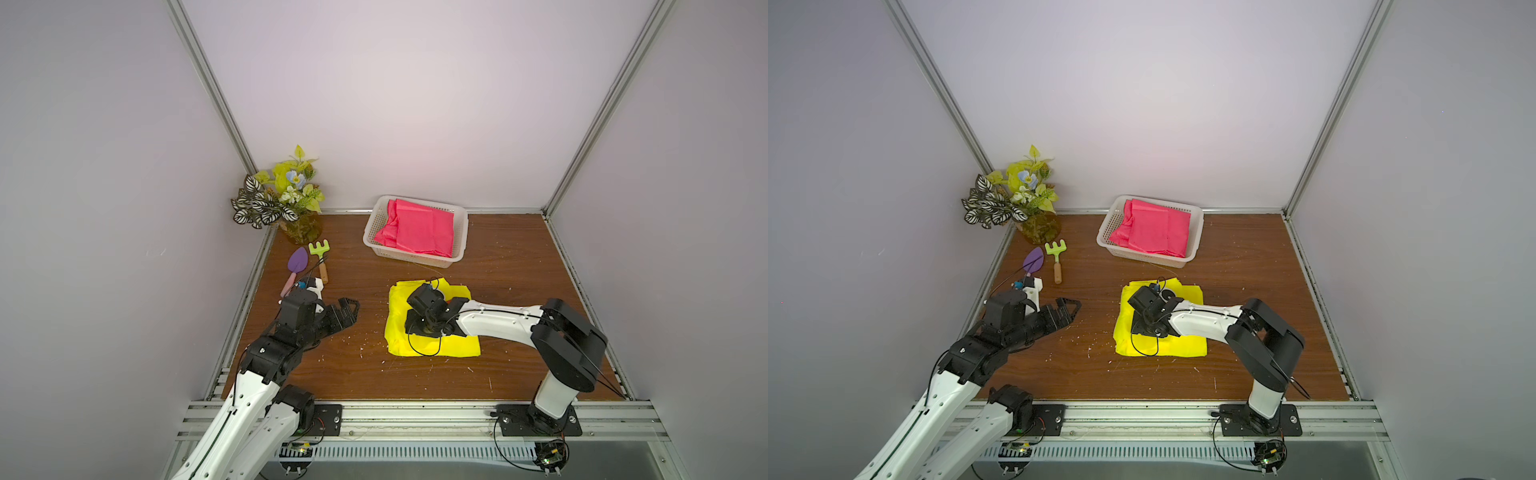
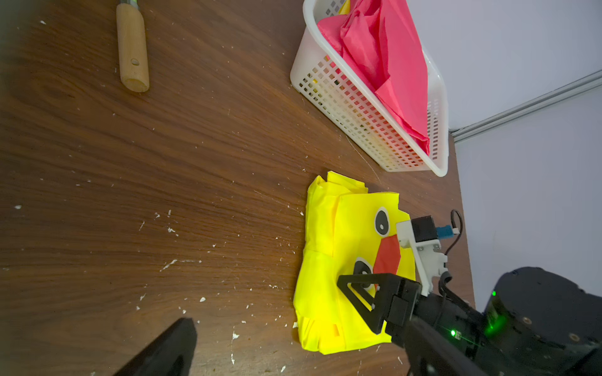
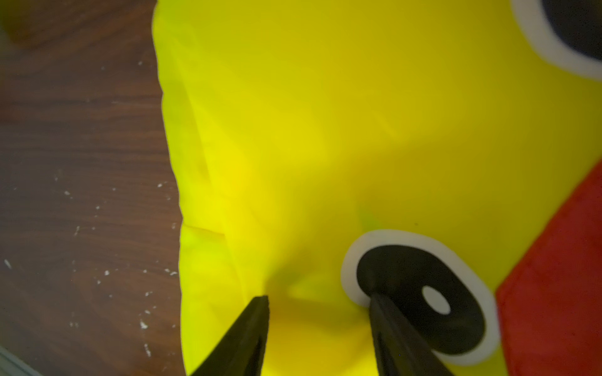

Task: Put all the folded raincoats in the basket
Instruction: Move the raincoat to the center of the board, then pick up the raincoat from the center of the board.

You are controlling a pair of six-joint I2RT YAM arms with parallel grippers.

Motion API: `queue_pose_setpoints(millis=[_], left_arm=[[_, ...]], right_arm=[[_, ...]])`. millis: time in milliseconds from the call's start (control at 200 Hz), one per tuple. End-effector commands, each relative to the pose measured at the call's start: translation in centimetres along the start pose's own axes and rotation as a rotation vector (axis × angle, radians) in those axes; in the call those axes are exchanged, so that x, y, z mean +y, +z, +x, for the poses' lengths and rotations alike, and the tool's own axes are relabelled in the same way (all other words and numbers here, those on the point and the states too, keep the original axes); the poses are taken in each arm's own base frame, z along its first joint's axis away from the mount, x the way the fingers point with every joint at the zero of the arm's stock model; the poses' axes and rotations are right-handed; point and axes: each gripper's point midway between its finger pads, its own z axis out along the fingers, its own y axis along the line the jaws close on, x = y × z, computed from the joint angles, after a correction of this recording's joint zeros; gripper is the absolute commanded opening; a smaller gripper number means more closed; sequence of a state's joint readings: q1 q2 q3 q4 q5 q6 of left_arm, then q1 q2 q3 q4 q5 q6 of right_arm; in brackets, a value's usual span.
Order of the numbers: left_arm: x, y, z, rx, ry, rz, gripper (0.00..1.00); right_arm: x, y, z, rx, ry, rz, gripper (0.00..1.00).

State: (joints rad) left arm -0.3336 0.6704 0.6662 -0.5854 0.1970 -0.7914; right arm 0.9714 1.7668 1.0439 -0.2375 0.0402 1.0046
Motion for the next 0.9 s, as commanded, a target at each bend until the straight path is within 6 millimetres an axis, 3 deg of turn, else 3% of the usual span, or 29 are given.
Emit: queue_pose_setpoints(millis=[0, 85, 160, 260, 400, 535, 706, 891], left_arm=[[0.4, 0.6, 0.1, 0.025, 0.002, -0.035, 0.99], [0.5, 1.5, 0.4, 0.067, 0.022, -0.059, 0.99], [0.5, 2.4, 0.5, 0.101, 0.043, -0.079, 0.99], [0.0, 3.5, 0.6, 0.145, 0.076, -0.094, 0.99], [-1.0, 5.5, 1.6, 0.223, 0.1, -0.054, 0.99], [-1.6, 7.3, 2.7, 0.252, 0.088, 0.029, 0.99], [-2.0, 8.8, 4.1, 0.288, 0.066, 0.096, 0.99], [-1.5, 10.7, 6.2, 0.38, 0.113, 0.102, 0.99]], right_arm=[[0.9, -0.7, 1.1, 0.068, 0.013, 0.027, 0.59], [2.3, -3.3, -1.4, -0.015, -0.001, 0.007, 0.61], [2.0, -5.6, -3.3, -0.065, 0.006, -0.01, 0.63], [-0.8, -7.6, -5.1, -0.107, 0.025, 0.007, 0.65], [-6.5, -8.7, -6.9, -0.148, 0.061, 0.073, 0.65], [-9.9, -8.5, -7.6, -0.153, 0.046, 0.122, 0.66], [-13.1, -6.4, -6.9, -0.061, 0.0, 0.273, 0.67], [-13.5, -4.4, -5.7, -0.039, 0.028, 0.239, 0.67]])
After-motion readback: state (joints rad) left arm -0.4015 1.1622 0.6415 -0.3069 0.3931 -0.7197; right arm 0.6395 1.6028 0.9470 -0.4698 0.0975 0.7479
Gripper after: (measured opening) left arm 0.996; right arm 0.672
